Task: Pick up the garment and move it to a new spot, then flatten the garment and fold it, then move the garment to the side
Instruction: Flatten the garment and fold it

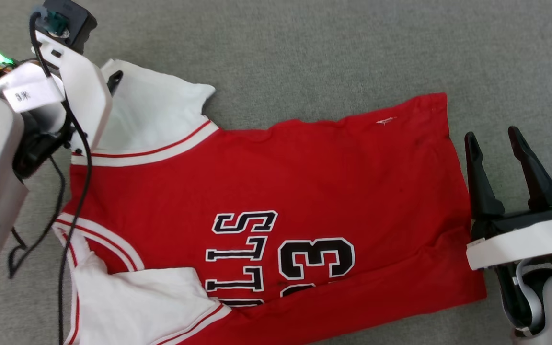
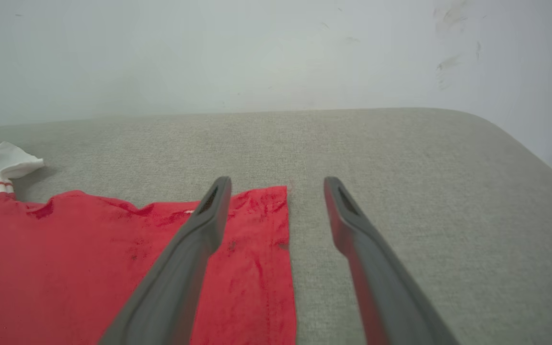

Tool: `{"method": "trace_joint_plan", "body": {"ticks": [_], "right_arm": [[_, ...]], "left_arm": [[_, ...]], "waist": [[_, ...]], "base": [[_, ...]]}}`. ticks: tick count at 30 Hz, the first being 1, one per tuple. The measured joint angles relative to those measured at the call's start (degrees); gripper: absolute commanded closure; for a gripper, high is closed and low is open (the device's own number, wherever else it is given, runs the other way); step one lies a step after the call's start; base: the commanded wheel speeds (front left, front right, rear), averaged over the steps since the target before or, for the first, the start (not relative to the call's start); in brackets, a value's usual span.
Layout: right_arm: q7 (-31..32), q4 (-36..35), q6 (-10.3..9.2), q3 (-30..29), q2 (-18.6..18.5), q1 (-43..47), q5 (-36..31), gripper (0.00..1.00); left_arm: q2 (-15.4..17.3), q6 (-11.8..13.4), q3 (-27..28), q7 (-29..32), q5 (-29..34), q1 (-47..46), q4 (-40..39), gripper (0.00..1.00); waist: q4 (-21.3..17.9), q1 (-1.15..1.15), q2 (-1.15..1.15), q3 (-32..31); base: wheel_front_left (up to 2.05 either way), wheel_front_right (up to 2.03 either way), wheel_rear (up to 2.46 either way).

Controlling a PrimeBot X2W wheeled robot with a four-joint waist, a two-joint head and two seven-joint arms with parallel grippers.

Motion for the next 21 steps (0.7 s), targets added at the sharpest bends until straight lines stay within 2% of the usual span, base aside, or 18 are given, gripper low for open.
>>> {"method": "trace_joint_plan", "body": {"ticks": [2,9,10,11,12,15,21], "right_arm": [[-0.45,0.31,-0.01,0.55,0.30,-1.07,0.00,0.00],[-0.90,0.68,0.00,1.11,0.75,-2.13,0.01,0.00],[-0.97,0.75,0.00,1.13,0.78,-2.30,0.01,0.00],[-0.98,0.78,0.00,1.14,0.84,-2.49,0.01,0.00],[-0.99,0.80,0.00,1.16,0.87,-2.59,0.00,0.00],[-1.01,1.21,0.00,1.12,0.98,-2.59,-0.10,0.00],[-0.60,1.94,0.00,1.37,1.05,-2.74,-0.64,0.00]], "left_arm": [[0.89,-0.09,-2.04,2.27,-1.03,-3.03,2.57,0.00],[1.32,-0.09,-4.10,3.34,-1.94,-5.91,7.24,0.00],[1.36,-0.09,-4.42,4.00,-2.48,-6.21,7.69,0.05],[1.40,-0.10,-4.52,4.76,-3.33,-6.55,8.11,0.64],[1.48,-0.10,-4.91,5.11,-3.93,-6.72,8.27,1.00],[1.34,-0.20,-6.32,5.46,-5.50,-6.75,8.12,1.00],[0.81,-0.22,-6.54,-1.53,-4.39,-6.75,10.39,1.00]], "waist": [[-1.00,0.00,0.00,2.41],[-2.26,0.00,0.00,5.22],[-2.36,0.00,0.00,5.42],[-2.44,-0.01,0.00,5.54],[-2.47,-0.01,0.00,5.62],[-2.38,-0.01,0.00,5.59],[-1.70,-0.01,0.00,4.20]], "base": [[0.00,0.00,0.00],[0.00,0.00,0.00],[0.00,0.00,0.00],[0.00,0.00,0.00],[0.00,0.00,0.00],[0.00,0.00,0.00],[0.00,0.00,0.00]]}}
